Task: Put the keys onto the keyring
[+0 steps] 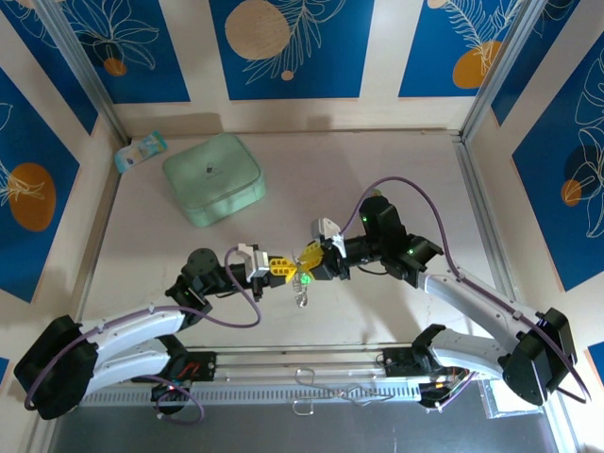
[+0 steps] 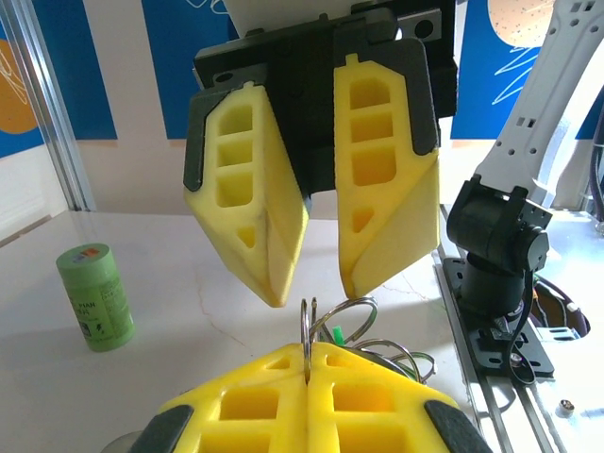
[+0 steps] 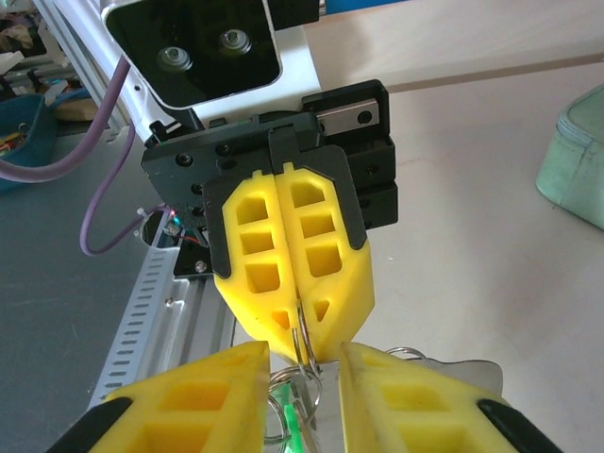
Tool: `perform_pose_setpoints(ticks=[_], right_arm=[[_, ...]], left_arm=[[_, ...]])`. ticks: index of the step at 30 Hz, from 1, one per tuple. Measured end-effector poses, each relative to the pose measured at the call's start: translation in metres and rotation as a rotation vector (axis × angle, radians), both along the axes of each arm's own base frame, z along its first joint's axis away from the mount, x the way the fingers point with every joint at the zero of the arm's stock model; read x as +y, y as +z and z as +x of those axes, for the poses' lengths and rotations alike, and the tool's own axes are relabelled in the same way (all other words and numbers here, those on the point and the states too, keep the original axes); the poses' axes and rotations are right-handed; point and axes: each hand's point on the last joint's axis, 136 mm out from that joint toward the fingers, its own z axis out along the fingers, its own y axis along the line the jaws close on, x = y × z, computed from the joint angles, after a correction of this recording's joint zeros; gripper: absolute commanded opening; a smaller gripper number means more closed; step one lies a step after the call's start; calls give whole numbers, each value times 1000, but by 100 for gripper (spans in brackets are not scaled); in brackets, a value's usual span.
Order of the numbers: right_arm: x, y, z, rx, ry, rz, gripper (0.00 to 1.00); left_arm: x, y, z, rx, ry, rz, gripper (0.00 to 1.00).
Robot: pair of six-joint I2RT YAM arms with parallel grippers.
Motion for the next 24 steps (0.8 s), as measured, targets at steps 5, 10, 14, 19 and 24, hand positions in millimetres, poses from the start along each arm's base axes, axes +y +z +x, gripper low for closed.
perform_pose_setpoints(ticks=[5,10,14,19,24], right_arm=[[2,-2,1,-4,3,-12,17],[5,-4,0,-5,12,-26,13],[6,-6,0,-6,16,-41,12],[8,-8,1,-12,28,-53,13],[9,-12,2,-6,34,-77,8]], left_arm=[[0,0,-1,0,-4,0,0],[0,0,-1,1,-5,0,0],[-1,-2,0,8,-5,4,0],[-1,-3,0,10,-4,6,0],[-1,-6,0,19,-7,14,0]])
